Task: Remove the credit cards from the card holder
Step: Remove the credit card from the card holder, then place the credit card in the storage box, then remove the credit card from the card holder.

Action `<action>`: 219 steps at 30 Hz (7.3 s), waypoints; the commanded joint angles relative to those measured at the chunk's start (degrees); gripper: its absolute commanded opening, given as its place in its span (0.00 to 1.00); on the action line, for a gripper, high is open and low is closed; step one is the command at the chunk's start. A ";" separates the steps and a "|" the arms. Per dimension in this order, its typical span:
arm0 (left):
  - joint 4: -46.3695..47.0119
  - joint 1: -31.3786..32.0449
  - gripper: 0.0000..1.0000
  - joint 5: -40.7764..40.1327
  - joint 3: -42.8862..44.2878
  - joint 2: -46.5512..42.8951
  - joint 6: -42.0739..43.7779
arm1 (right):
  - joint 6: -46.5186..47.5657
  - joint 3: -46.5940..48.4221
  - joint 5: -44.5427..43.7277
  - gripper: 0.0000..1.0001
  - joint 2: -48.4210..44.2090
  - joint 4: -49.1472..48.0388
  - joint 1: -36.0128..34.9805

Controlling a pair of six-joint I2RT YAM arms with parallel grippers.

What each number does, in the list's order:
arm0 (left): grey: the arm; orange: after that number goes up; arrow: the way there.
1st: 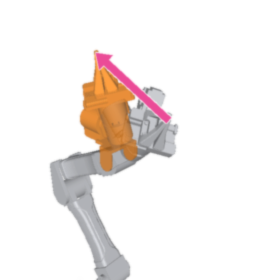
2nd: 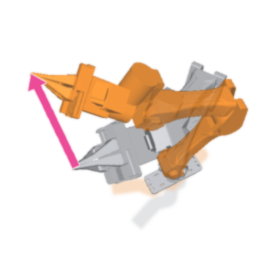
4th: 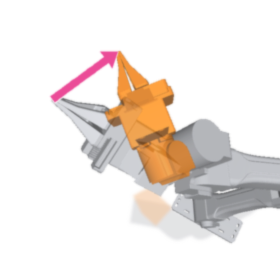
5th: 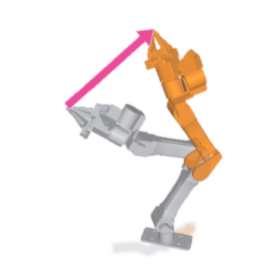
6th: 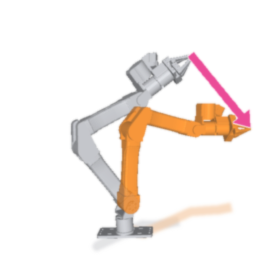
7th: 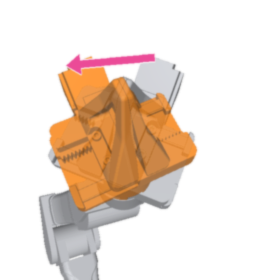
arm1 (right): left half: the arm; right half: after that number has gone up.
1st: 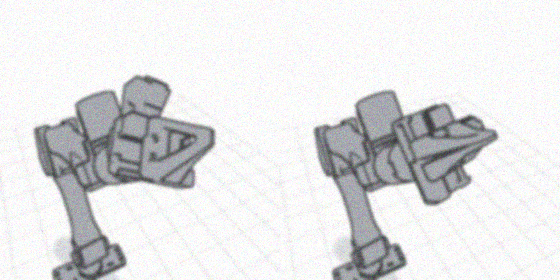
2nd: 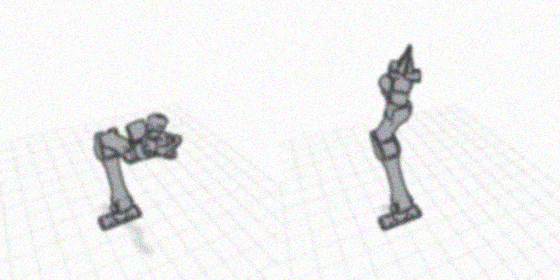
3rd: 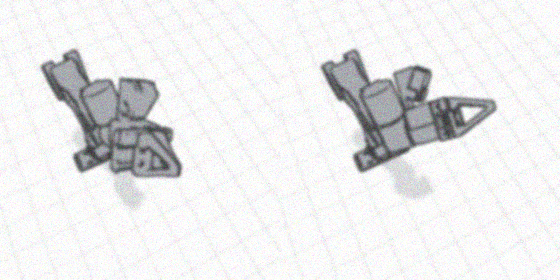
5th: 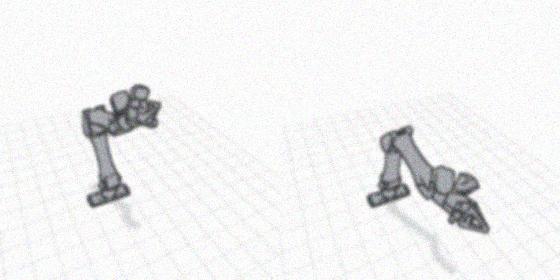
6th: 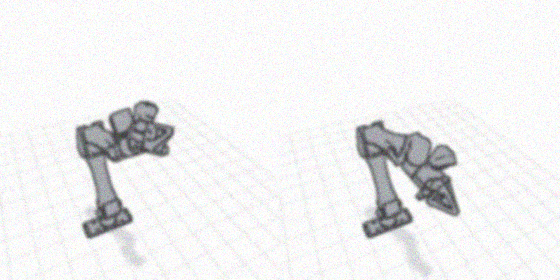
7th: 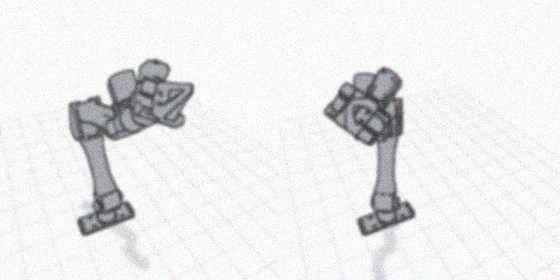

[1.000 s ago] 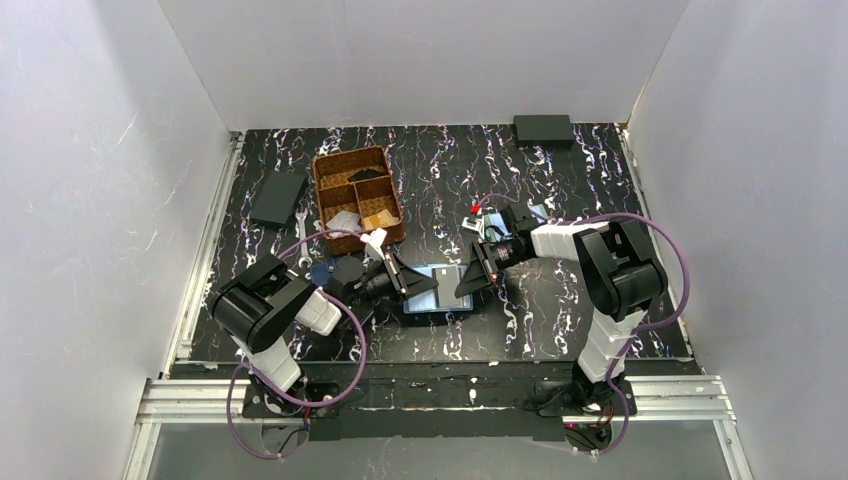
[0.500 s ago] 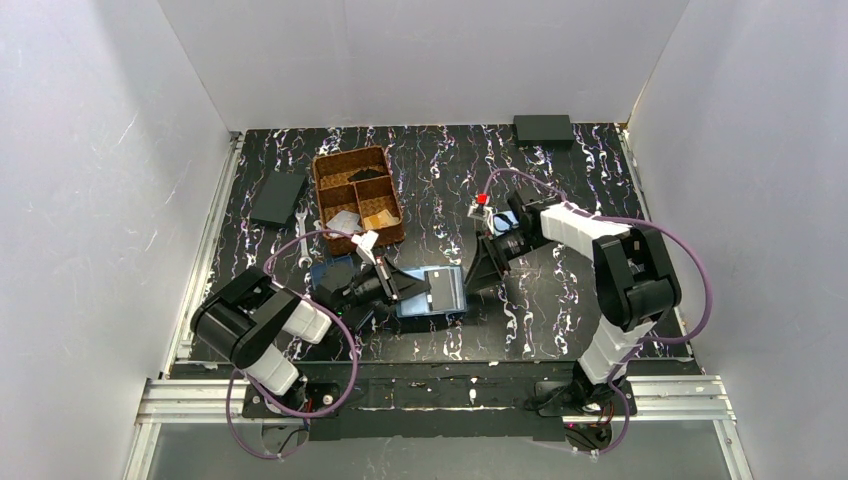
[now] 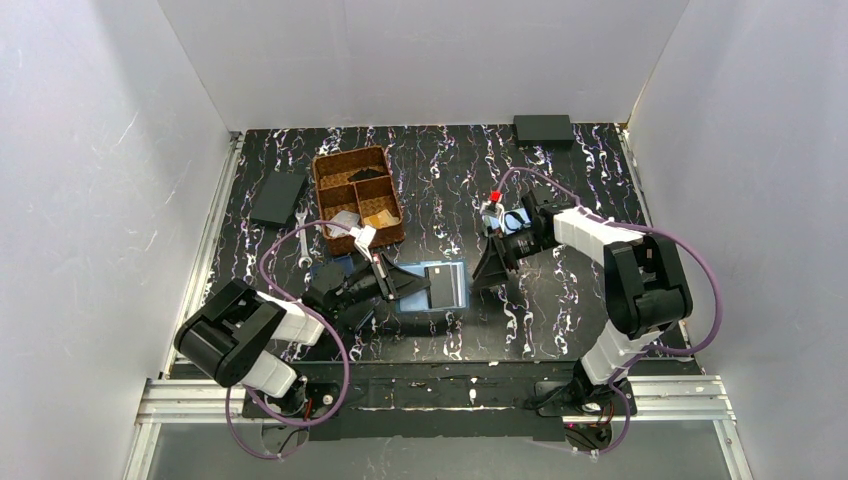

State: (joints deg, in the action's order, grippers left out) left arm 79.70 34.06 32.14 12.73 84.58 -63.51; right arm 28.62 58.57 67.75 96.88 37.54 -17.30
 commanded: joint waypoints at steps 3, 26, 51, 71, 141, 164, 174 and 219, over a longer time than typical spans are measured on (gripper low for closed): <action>2.48 1.53 0.00 1.47 2.86 -0.85 0.92 | -0.65 0.02 6.09 0.85 -0.03 -1.60 -2.74; 2.56 0.92 0.00 0.26 0.31 -1.41 1.30 | -0.69 1.22 8.42 0.01 1.60 -0.35 -3.57; -1.99 -6.84 0.00 4.20 -4.80 -9.76 2.23 | -0.72 1.11 9.23 0.01 2.85 -0.80 -2.27; -16.14 -9.91 0.00 5.84 -5.70 -24.11 4.69 | -6.09 1.23 -4.06 0.01 8.45 -4.91 -0.63; -91.13 -42.55 0.00 15.48 92.89 41.25 23.54 | 4.85 3.42 -9.53 0.82 -5.88 3.95 12.24; -100.36 -41.31 0.29 7.05 98.37 42.96 28.94 | 5.59 3.76 -9.39 0.82 -5.20 4.80 12.29; -101.83 -41.36 0.41 -3.89 90.51 26.20 35.42 | 6.71 3.92 -9.70 0.82 -5.67 5.51 12.44; -86.89 -4.36 0.98 -7.01 12.68 -50.21 14.77 | 31.96 -1.57 -4.58 0.83 -15.76 16.07 23.06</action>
State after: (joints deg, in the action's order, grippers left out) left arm -5.61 23.88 33.39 25.36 32.75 -50.57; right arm 57.82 57.34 61.08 82.81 52.62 5.28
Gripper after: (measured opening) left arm 0.982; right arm 0.828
